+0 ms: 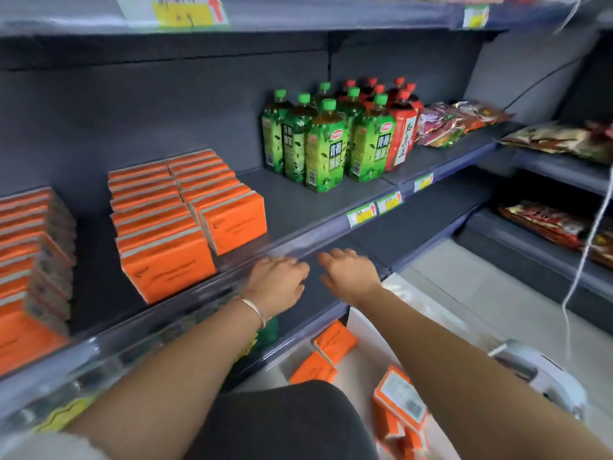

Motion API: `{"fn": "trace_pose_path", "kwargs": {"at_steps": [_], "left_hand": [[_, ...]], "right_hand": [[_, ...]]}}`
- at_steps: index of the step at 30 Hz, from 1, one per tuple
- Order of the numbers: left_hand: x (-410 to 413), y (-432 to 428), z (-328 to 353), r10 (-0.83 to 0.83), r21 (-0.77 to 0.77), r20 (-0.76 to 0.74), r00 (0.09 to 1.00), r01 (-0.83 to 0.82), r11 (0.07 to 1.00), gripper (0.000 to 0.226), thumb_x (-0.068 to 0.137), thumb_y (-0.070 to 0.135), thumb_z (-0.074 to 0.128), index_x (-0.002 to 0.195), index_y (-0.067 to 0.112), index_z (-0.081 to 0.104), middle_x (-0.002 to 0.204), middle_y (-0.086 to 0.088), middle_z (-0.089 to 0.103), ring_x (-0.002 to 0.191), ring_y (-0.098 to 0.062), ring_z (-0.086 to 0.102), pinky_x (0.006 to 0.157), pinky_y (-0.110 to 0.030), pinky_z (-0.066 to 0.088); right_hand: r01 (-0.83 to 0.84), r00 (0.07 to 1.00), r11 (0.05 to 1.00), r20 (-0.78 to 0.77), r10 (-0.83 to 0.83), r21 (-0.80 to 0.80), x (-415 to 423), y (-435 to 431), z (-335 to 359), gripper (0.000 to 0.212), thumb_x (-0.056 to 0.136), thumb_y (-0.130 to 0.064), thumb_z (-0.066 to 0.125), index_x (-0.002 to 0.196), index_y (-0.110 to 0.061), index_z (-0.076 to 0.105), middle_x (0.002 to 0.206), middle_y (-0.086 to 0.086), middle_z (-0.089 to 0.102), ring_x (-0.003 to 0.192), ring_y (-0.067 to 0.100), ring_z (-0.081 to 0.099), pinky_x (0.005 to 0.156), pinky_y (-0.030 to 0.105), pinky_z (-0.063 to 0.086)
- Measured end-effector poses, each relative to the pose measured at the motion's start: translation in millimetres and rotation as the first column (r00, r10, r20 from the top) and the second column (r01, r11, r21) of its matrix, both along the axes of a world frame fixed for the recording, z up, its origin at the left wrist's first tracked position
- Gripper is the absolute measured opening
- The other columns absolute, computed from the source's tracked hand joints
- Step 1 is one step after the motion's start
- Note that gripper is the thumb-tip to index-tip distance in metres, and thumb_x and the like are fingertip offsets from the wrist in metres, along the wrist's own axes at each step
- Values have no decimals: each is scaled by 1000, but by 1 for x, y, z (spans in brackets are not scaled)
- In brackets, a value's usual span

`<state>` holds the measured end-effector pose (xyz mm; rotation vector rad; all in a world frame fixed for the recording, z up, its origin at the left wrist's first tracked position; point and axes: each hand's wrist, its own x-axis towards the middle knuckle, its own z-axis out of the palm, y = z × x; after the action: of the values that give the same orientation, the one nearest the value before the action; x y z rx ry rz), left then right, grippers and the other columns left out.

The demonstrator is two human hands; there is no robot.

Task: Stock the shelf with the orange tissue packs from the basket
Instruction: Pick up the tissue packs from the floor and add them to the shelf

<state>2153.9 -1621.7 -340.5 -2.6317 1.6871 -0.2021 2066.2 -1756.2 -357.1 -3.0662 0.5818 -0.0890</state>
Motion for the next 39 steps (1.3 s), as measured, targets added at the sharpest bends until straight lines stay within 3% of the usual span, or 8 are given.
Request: {"fn": "trace_pose_path", "kwargs": {"at_steps": [8, 11, 15, 18, 22, 27, 33, 39], "left_hand": [[-3, -27, -91, 29, 339, -213, 977, 46, 940, 22, 90, 29, 47, 108, 20, 57, 118, -1, 61, 114, -25, 57, 89, -32, 44], [3, -41, -114, -15, 437, -196, 980, 101, 894, 26, 92, 28, 45, 116, 20, 54, 123, -3, 59, 117, -26, 55, 94, -34, 41], [16, -62, -139, -139, 468, -126, 982, 183, 865, 29, 94, 25, 44, 122, 19, 51, 122, -5, 58, 117, -27, 55, 94, -36, 42], [26, -70, -161, -132, 437, -195, 972, 206, 876, 25, 95, 26, 42, 117, 18, 52, 119, -4, 57, 116, -26, 55, 87, -34, 44], [30, -69, -193, -87, 396, -289, 953, 202, 896, 24, 95, 27, 41, 115, 20, 52, 116, -2, 59, 111, -25, 58, 81, -35, 47], [29, -60, -227, 58, 408, -370, 927, 106, 907, 23, 96, 27, 43, 115, 20, 54, 113, -8, 63, 105, -31, 62, 80, -37, 48], [17, -39, -279, 195, 594, -490, 849, 162, 788, 23, 95, 15, 43, 111, 5, 56, 121, -13, 58, 117, -29, 52, 93, -34, 40], [24, -37, -281, 357, 625, -482, 801, 29, 780, 26, 94, 14, 48, 114, 0, 56, 124, -18, 58, 118, -34, 54, 95, -39, 43]], "right_hand": [[94, 951, 980, -305, -37, 174, -23, -36, -113, 41, 92, -25, 49, 132, -20, 46, 133, 5, 49, 127, 28, 43, 97, 38, 42], [73, 918, 973, -395, 19, 218, -19, -41, -152, 45, 92, -26, 50, 137, -21, 43, 138, 6, 45, 129, 29, 40, 94, 40, 44], [3, 847, 966, -514, 134, 258, -6, -42, -202, 53, 92, -24, 53, 143, -24, 36, 139, 6, 46, 128, 31, 41, 95, 42, 44], [-57, 801, 962, -563, 204, 266, 10, -39, -238, 57, 90, -19, 57, 142, -22, 35, 137, 7, 46, 125, 32, 42, 90, 42, 44], [-160, 744, 951, -601, 292, 264, 29, -30, -290, 55, 90, -17, 57, 141, -24, 38, 141, 2, 40, 127, 30, 37, 88, 39, 43], [-256, 692, 941, -638, 337, 220, 40, -23, -329, 57, 94, -21, 53, 146, -23, 30, 154, 2, 25, 140, 31, 23, 103, 41, 37], [-272, 703, 948, -638, 315, 168, 46, -24, -346, 69, 89, -28, 61, 148, -15, 27, 153, 8, 26, 141, 33, 22, 105, 41, 31], [-196, 803, 916, -479, 354, 349, 21, -38, -334, 61, 86, -22, 65, 138, -14, 34, 138, 13, 43, 121, 33, 45, 93, 42, 43]]}}
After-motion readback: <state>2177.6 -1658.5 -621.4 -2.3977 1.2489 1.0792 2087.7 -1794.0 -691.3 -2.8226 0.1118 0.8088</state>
